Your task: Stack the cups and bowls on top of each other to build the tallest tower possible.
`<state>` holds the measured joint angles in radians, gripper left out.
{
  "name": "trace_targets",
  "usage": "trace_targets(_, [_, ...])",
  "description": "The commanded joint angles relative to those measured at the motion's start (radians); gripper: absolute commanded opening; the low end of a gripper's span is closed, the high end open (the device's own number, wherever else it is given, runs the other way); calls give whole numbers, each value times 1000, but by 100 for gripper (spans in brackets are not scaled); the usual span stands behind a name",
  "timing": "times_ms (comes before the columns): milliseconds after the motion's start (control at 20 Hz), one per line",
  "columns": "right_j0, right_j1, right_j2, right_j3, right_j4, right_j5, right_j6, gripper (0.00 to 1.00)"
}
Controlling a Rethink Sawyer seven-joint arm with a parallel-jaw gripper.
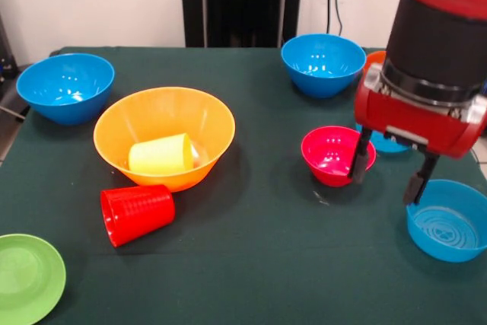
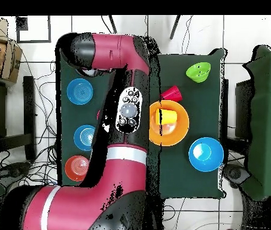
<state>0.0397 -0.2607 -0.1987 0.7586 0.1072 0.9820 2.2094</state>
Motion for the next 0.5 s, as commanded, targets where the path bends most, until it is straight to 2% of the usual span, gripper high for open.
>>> trace_targets(50, [15, 100, 120, -31, -90, -5, -189, 100])
trace_targets(300, [32, 123, 112, -63, -83, -9, -164, 100])
trace_targets(500, [42, 123, 109, -53, -79, -20, -155, 100])
